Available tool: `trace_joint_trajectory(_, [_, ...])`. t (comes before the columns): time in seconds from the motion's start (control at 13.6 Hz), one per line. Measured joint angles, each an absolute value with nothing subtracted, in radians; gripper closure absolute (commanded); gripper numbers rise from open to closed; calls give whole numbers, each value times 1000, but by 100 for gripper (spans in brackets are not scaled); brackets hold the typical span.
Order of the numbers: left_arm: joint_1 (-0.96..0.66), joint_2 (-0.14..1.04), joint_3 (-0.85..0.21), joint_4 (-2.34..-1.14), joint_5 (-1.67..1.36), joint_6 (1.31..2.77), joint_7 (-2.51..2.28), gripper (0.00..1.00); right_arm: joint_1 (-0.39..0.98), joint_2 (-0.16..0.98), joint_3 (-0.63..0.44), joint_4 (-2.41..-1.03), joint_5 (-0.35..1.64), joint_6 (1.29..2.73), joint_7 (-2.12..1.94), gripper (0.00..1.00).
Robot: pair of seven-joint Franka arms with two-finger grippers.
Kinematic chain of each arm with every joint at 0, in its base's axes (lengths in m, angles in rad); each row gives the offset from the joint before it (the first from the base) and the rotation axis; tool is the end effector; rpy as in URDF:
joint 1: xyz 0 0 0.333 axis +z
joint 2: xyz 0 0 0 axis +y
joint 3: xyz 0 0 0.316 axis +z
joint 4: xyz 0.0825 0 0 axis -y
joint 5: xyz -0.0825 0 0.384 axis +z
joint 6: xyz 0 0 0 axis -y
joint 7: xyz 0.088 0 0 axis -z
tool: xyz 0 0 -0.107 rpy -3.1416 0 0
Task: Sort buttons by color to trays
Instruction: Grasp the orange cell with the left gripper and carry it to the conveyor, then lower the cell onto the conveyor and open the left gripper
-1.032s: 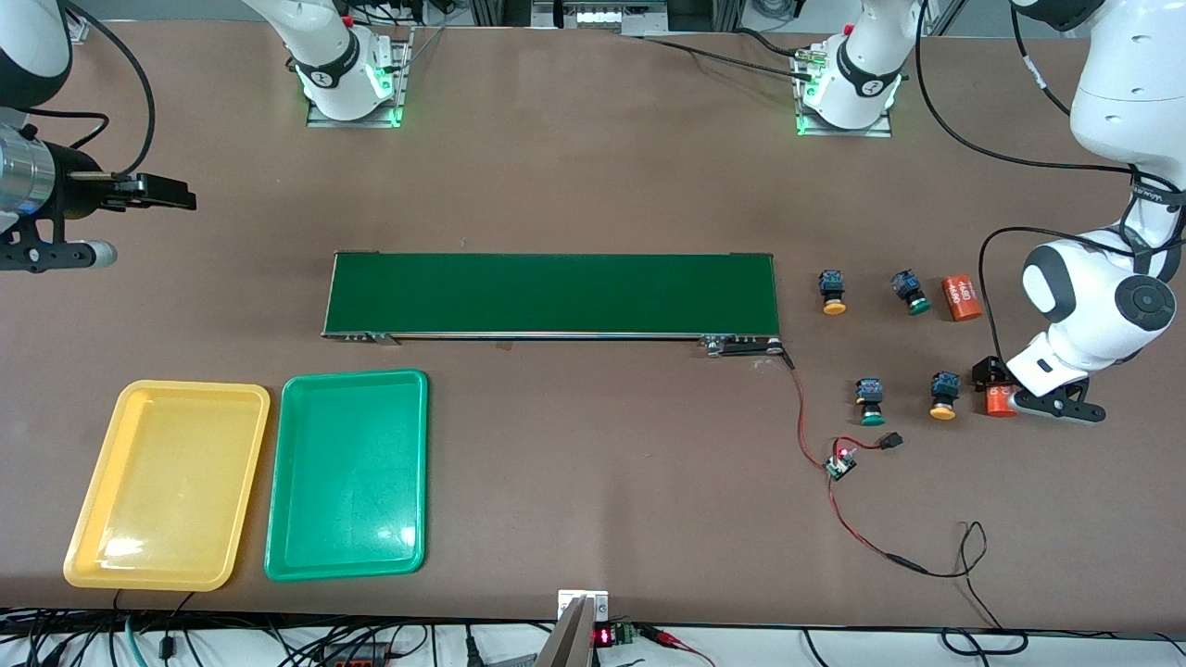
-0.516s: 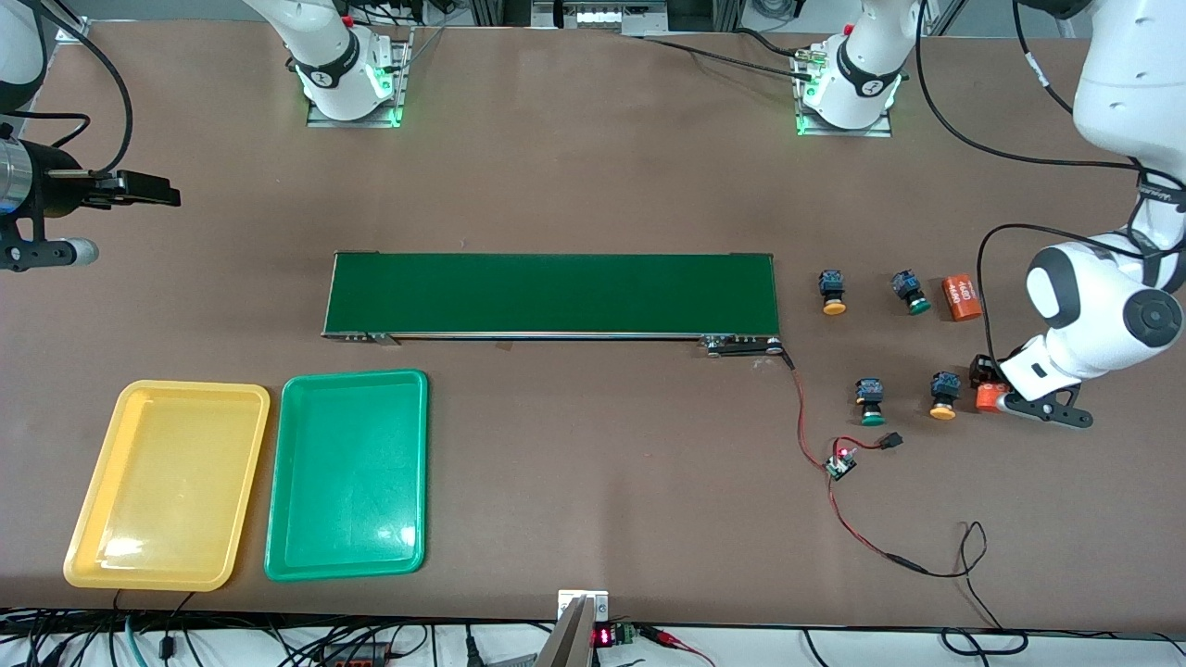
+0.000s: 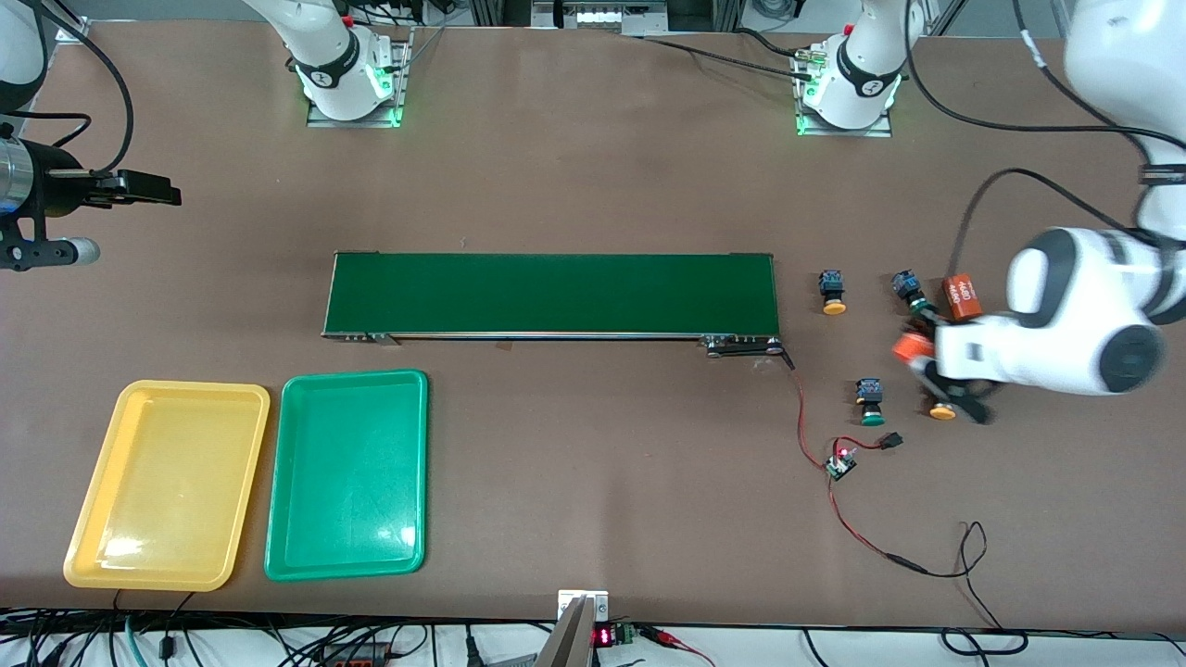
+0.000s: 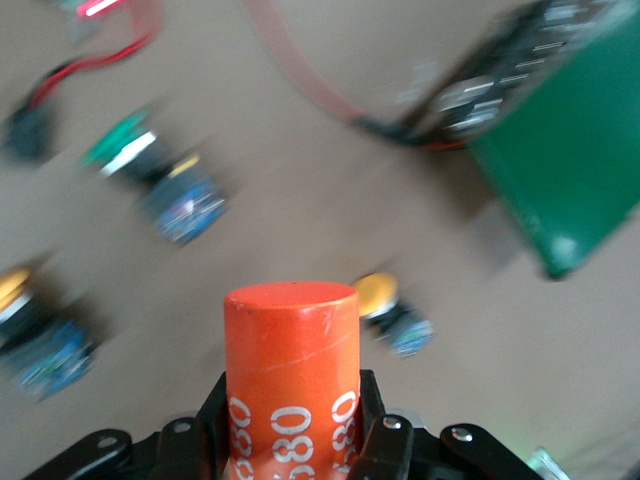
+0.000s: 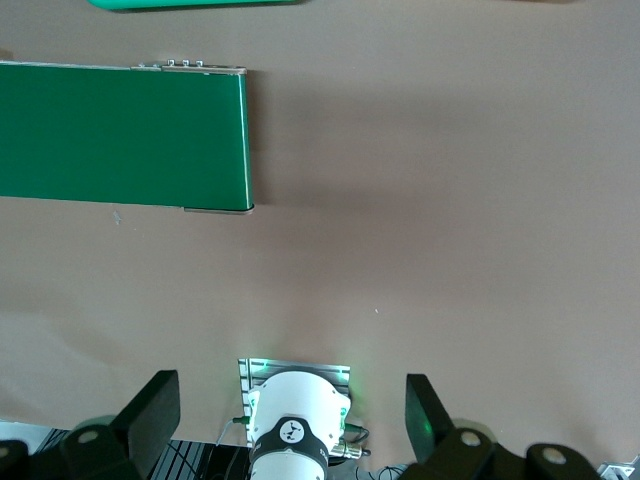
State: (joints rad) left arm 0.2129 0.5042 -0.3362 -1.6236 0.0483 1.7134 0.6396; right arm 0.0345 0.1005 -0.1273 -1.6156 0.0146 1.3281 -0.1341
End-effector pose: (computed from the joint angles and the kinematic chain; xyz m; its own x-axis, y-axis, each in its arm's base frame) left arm 0.6305 -0.0509 0.3182 0.6704 -0.7054 -0.2302 -0.6330 -0.7056 0.3185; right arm 0.5446 -0.0459 0.5332 0.9262 0.0474 -0.3740 0.0300 -0.9982 -0.0522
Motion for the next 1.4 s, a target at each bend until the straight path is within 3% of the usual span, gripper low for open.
trace_joint_trajectory(0.44, [165,512,-567,-1701,52,1715,837,90,35,102,-127,-1616,15,1328,-134,0])
trace_joint_trajectory(0.59, [163,512,-628,-1766,81,1827,860,91,34,106,-127,-1618,15,1337,-134,0])
trace_joint_trajectory(0.81, [163,513,-641,-1884,103,2034,901,89,38,115,-126,-1647,15,1417,-134,0])
trace_joint_trajectory(0.88, [163,514,-642,-1916,114,2081,910,77,40,117,-126,-1663,15,1446,-134,0])
trace_joint_trajectory(0.96, [163,514,-646,-1937,120,2107,913,72,41,120,-125,-1683,15,1475,-134,0])
trace_joint_trajectory(1.03, [163,513,-651,-1948,129,2121,914,1,41,121,-124,-1710,15,1508,-134,0])
trace_joint_trajectory(1.4, [168,505,-663,-1949,169,2124,916,0,47,112,-120,-1832,17,1641,-110,0])
